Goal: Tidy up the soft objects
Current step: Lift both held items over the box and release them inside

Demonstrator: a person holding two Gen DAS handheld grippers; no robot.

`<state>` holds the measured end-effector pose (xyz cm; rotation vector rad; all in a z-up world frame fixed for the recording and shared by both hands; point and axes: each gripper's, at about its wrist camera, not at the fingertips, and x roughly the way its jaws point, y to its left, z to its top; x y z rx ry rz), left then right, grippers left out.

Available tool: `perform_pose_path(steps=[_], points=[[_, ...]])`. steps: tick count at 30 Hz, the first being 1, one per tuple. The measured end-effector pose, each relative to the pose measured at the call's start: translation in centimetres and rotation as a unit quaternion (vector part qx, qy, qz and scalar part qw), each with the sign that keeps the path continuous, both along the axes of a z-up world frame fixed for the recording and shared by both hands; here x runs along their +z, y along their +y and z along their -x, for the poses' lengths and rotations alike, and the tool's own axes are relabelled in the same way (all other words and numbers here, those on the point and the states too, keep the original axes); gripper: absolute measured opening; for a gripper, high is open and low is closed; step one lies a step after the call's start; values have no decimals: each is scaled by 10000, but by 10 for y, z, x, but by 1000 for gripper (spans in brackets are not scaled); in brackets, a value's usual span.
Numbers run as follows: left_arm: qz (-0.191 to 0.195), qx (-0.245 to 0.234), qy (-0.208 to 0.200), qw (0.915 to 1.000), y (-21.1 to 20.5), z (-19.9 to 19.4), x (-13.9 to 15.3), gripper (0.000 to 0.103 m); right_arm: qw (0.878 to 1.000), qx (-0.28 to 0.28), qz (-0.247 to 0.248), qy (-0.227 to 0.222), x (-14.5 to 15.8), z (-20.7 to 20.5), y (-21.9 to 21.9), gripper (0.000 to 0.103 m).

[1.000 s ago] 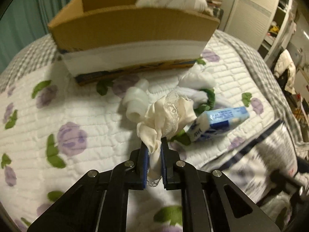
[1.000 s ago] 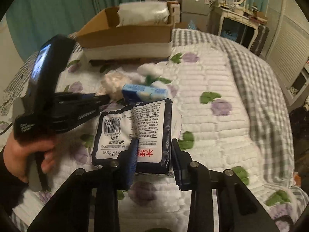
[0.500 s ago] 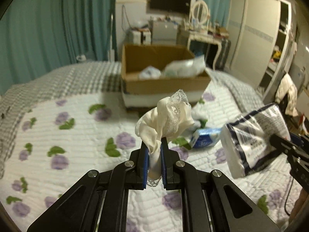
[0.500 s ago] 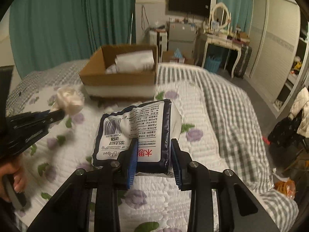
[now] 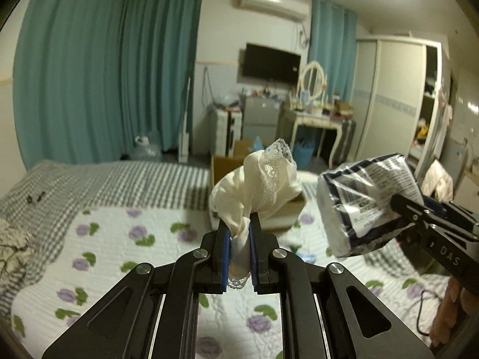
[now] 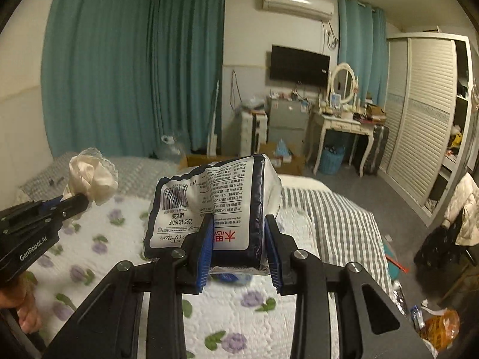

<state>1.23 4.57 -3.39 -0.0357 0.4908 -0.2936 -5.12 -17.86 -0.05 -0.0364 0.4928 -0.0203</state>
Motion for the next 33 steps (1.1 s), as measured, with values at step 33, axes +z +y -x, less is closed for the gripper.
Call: perform_pose_path(steps=[33], points=[[34,-125,-406,9991,-37,-148,35,10,9956,62,234,-907,78,-134,-4,32]])
